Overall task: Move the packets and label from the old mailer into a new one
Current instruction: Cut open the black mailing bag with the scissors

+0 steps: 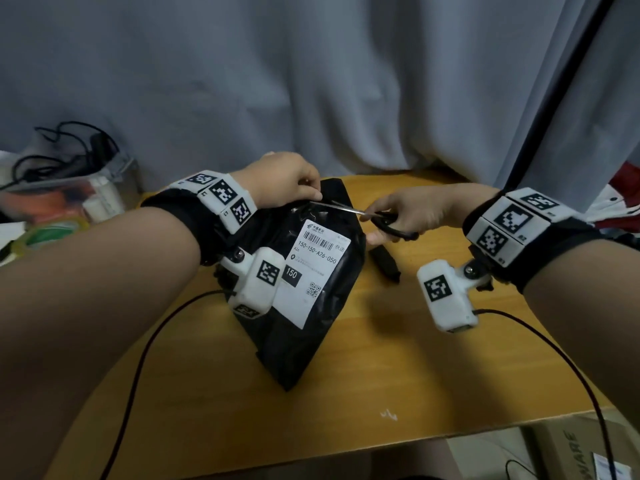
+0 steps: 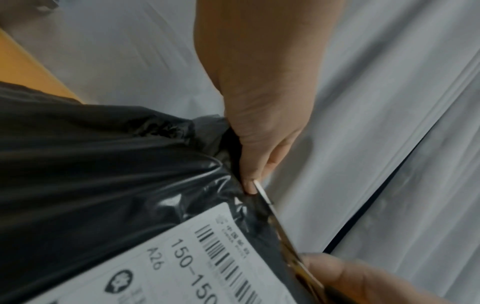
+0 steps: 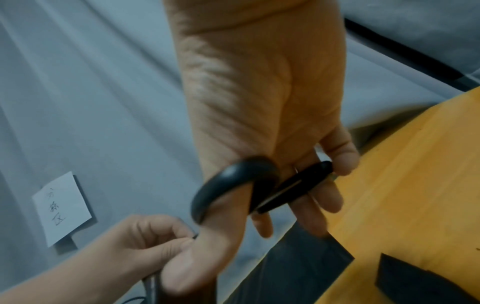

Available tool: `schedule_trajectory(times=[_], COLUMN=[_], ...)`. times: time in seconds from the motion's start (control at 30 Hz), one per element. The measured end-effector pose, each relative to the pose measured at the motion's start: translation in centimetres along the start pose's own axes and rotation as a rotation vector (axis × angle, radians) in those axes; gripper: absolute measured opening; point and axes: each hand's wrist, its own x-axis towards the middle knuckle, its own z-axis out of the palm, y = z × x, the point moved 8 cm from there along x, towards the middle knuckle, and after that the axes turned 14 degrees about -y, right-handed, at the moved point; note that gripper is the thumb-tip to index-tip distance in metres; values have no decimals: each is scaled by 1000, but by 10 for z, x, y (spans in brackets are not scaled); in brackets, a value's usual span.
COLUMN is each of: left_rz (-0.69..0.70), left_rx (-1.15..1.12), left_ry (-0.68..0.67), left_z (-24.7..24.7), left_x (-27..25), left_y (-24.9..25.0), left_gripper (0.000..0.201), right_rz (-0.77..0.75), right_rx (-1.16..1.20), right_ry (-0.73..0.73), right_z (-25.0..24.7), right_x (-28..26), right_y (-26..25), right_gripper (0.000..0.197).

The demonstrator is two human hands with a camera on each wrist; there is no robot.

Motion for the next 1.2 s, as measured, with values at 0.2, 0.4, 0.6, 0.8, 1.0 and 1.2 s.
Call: schedule_trajectory(times=[0.2,0.4,0.6,0.8,1.0,1.2], left_rz=[4,46,74,38,34,73], left_rx=[-120,-140,-147,-183,-264,-275], left_ry=[88,158,162,200,226,159], left_z=[-33,-48,-50,-54,-57,-59], left_x=[-30,-50,-55,-57,-57,-53], left_y=[-7,0,12,3,-2,7], left_gripper=[18,18,18,18,18,16], right_rz=[-84,-120,-120,-168,-119,-28], right_rx=[-37,-90,-250,-264,-277,-263], right_ry=[246,197,246,326,296,139], right_z=[-35,-37,-37,-34,-35,-27], right_x=[-25,-40,-38,-43,-46,-38], right_y=[-13,-38,-65,-71,-69,-74], right_gripper=[54,39,36,19,20,42])
